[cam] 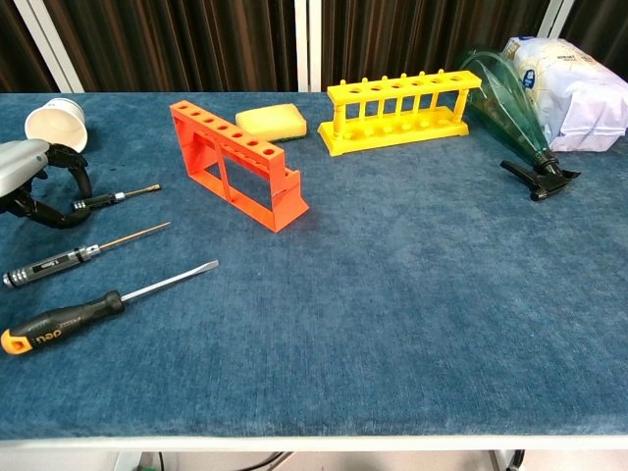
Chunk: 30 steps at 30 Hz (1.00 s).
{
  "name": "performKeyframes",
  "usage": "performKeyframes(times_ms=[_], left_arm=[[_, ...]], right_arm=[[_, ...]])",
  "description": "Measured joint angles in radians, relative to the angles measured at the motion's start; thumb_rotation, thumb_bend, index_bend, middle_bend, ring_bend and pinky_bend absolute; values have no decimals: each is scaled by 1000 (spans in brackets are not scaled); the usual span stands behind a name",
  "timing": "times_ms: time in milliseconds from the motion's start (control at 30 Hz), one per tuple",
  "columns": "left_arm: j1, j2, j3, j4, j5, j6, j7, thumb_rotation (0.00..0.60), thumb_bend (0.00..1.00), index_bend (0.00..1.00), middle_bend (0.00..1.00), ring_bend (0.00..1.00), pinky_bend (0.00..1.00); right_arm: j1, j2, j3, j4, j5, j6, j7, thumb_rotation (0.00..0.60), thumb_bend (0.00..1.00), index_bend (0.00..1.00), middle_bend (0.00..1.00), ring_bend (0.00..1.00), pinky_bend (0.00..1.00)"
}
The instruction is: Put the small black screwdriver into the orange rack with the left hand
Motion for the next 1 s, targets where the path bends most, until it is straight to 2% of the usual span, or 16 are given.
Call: performKeyframes(times_ms=[367,733,1000], left_arm=[[6,13,-7,-16,2,-11,-9,599,336,503,182,57,214],[5,10,-9,-9,0,-30,-11,600,346,509,184,57,215],[8,11,-12,-16,26,-6,-33,600,384,542,199,63,215]], right_arm=[[2,-5,-3,4,-2,-3,-6,600,437,0,4,0,0],[5,-11,-5,21,-11,5,-7,600,436,0,7,0,0],[7,-15,-5,27,-7,5,-3,600,436,0,7,0,0]])
